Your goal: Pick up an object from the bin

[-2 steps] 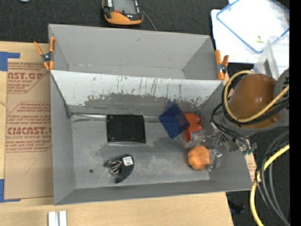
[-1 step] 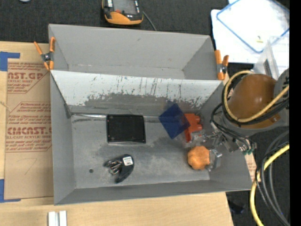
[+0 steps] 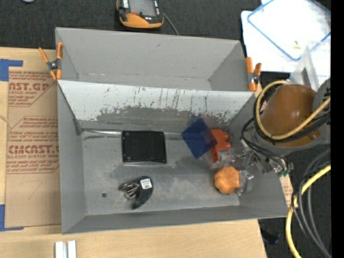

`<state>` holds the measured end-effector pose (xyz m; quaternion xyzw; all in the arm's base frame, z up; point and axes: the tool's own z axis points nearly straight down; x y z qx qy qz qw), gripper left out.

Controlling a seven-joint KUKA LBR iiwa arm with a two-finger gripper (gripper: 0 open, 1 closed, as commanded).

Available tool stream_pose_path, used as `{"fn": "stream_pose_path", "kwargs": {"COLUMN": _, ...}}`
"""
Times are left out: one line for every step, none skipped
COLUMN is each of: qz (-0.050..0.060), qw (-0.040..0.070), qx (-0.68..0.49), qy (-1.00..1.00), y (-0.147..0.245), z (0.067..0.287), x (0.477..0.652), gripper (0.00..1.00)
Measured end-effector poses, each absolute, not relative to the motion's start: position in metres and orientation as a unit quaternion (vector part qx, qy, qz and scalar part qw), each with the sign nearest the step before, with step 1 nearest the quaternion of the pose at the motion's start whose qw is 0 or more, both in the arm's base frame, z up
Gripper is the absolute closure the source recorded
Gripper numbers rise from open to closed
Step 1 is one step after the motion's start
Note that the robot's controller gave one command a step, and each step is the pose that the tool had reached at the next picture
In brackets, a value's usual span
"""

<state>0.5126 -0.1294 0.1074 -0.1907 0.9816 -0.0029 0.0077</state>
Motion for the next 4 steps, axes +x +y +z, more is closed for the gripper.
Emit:
{"fn": "stream_pose_path", "kwargs": {"qz": -0.003, "qw": 0.008, "qx": -0.191, "qy": 0.982, "y": -0.129, "z": 0.107, "x": 0.513, "gripper": 1.0}}
{"fn": "stream_pose_path", "kwargs": {"qz": -0.003, "qw": 0.008, "qx": -0.191, "qy": 0.982, "y": -0.129, "z": 0.107, "x": 0.513, "gripper": 1.0}}
{"fn": "stream_pose_path", "kwargs": {"qz": -0.002, "qw": 0.006, "qx": -0.192, "qy": 0.981, "y": -0.13, "z": 0.207, "x": 0.513, "gripper": 1.0}}
{"fn": "stream_pose_path", "kwargs": {"qz": -0.003, "qw": 0.008, "qx": -0.188, "qy": 0.982, "y": -0.131, "z": 0.258, "x": 0.517, "gripper": 1.0}}
